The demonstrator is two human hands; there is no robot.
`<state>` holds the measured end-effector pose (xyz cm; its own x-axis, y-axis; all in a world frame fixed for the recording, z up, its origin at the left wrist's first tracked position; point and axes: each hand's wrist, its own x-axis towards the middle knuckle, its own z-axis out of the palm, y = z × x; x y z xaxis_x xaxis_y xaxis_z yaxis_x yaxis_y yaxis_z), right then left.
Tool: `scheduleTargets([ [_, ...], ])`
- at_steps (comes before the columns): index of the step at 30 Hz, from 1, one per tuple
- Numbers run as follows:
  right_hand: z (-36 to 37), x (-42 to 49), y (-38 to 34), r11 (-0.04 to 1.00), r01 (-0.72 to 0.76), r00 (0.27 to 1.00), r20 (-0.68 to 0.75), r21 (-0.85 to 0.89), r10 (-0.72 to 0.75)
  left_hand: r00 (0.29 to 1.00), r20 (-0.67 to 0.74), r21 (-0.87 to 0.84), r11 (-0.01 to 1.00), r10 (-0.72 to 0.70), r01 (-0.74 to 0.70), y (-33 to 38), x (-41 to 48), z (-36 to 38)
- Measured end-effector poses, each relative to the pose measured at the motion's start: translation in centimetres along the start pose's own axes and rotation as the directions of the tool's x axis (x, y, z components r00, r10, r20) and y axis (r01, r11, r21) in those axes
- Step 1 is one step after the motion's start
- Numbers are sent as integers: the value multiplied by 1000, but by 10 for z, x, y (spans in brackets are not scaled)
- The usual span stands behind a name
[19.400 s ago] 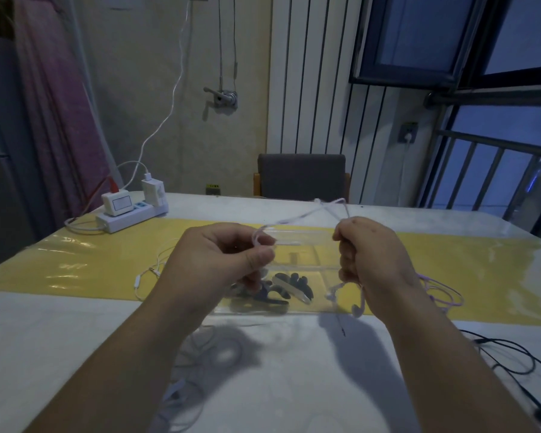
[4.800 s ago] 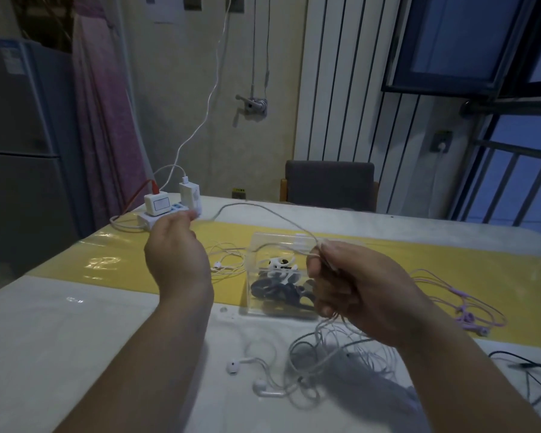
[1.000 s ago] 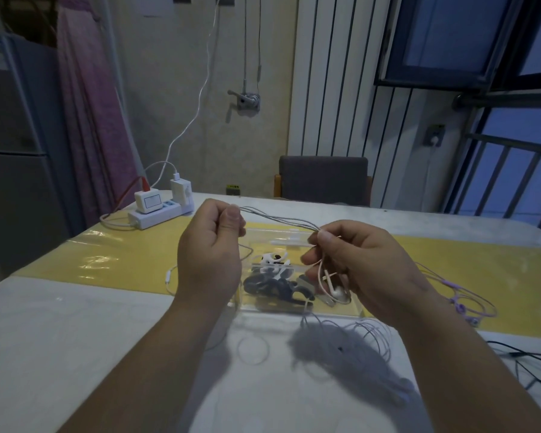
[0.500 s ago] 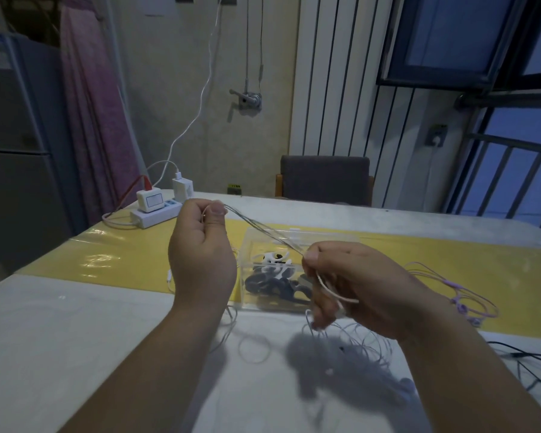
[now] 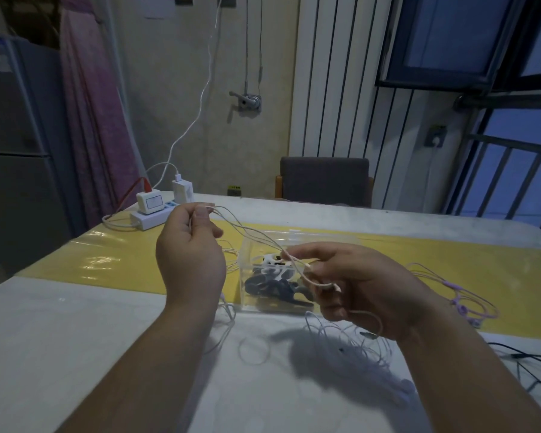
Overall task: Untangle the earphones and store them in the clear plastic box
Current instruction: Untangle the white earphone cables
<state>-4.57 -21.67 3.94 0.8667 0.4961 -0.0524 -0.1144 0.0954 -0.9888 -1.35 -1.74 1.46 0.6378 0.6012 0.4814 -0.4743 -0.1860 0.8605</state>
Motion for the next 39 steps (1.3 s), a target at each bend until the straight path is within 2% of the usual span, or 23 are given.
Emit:
scheduleTargets([
  [3,-2,-1,-2,1000,22,1000,-19,16,-22,999,-23,-29,999,-24,23,0,1,1],
  [8,0,-2,0,994,85,995,-53,-74,-89,996,-54,-65,996,-70,66,2,2,-3],
  [11,3,-1,0,979,167,982,-66,-121,-175,999,-8,98,994,49,-48,1,3,-8],
  [16,4,5,2,936,247,944,-156,-252,-291,974,66,158,961,218,-226,5,-4,-6],
  [19,4,7,3,929,272,923,-206,-249,-326,891,361,38,950,275,-309,12,-14,-2],
  [21,5,7,3,924,296,908,-229,-241,-350,777,598,-6,971,195,-239,14,-17,0],
  [23,5,7,3,912,330,881,-266,-244,-390,662,743,29,983,102,-184,11,-18,1],
  [27,3,10,4,893,367,845,-310,-260,-437,550,834,80,975,48,-206,8,-19,2],
  [30,4,10,4,889,352,839,-322,-291,-438,497,866,44,982,56,-186,7,-19,2],
  [33,4,9,3,897,326,837,-350,-299,-421,490,871,44,989,33,-143,5,-18,3],
  [36,4,8,2,916,298,847,-369,-268,-384,487,873,15,1000,-6,-15,7,-17,1],
  [39,4,8,1,924,270,855,-374,-270,-359,479,877,53,998,-28,-39,11,-18,0],
])
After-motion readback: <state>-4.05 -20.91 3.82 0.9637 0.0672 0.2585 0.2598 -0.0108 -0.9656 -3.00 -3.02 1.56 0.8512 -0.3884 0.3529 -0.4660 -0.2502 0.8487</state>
